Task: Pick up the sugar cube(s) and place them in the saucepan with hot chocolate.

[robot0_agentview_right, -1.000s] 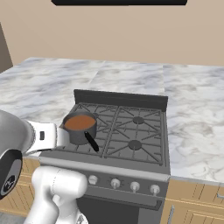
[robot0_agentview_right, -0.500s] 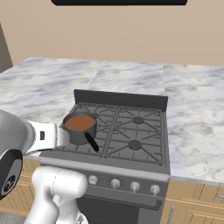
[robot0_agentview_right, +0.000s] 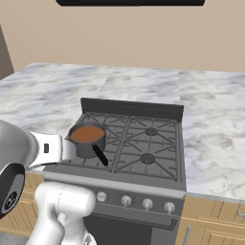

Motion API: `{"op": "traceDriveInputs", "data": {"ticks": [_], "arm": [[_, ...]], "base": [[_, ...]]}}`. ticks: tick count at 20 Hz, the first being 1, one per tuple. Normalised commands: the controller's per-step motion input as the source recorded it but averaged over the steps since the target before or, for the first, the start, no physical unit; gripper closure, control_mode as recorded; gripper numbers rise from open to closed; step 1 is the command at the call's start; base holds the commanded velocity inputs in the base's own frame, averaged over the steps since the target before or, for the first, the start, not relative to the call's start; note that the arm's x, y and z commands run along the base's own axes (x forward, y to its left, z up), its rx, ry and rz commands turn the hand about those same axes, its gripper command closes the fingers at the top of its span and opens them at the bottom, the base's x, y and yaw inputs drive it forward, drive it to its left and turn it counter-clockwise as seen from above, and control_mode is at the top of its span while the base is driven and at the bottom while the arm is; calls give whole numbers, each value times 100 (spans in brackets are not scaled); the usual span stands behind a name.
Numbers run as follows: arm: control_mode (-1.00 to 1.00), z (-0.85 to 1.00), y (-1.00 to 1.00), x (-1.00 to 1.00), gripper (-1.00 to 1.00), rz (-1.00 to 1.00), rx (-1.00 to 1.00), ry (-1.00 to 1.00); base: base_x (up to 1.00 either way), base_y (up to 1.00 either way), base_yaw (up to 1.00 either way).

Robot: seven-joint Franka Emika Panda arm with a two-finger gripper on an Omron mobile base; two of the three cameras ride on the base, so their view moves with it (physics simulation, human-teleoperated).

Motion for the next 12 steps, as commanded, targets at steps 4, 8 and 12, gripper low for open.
{"op": "traceDriveInputs", "data": {"ticks": [4, 8, 12], "arm": [[-100, 0, 0, 0, -100, 0, 0, 0], [-100, 0, 0, 0, -100, 0, 0, 0], [-100, 0, 0, 0, -100, 0, 0, 0]], "base": [[0, 0, 0], [0, 0, 0], [0, 0, 0]]}}
